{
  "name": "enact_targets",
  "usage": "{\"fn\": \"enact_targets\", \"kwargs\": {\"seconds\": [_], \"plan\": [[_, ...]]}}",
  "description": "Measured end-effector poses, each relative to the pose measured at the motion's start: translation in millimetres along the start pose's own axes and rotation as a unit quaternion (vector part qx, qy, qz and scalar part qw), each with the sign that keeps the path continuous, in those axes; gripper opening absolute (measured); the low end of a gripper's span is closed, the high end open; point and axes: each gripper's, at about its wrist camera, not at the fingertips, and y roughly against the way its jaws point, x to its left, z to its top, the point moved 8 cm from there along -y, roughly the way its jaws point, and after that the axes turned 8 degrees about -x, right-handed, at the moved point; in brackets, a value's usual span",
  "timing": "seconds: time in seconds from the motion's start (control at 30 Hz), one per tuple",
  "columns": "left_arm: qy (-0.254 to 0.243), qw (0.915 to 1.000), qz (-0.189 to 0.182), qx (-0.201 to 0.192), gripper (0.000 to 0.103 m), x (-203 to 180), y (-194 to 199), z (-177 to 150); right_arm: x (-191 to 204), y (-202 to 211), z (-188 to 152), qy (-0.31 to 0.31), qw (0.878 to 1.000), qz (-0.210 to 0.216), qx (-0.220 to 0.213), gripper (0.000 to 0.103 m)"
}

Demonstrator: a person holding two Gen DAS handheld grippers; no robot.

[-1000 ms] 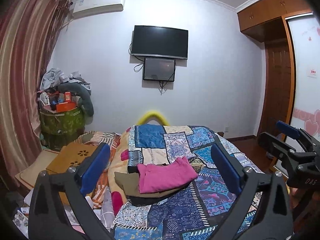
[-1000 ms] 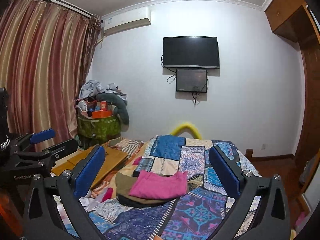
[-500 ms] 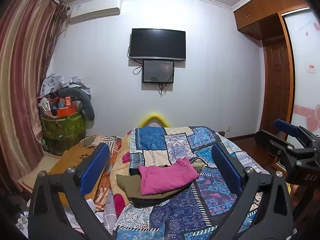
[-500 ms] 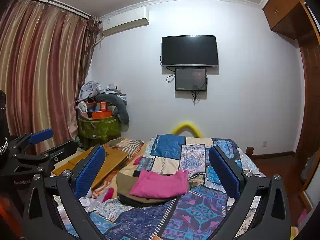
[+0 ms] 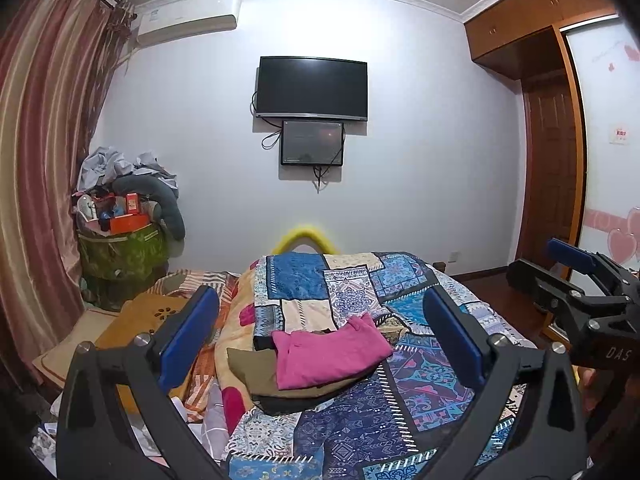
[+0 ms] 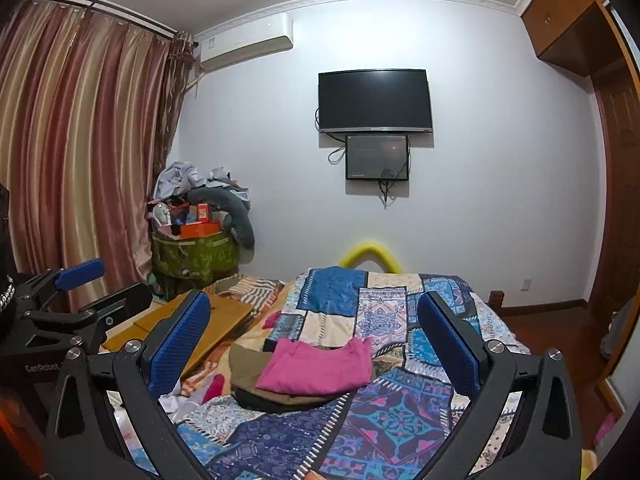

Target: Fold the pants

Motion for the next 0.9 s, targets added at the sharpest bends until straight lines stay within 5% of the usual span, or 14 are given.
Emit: {"fn": "enact_targets", "kwargs": {"seconds": [0.9], "plan": [[0.007, 0.9997, -0.022, 0.004, 0.103, -3.5, 1.1, 2.4, -0.3, 0.1, -0.9, -0.007, 1.0, -0.004, -0.001, 0.103]]}}
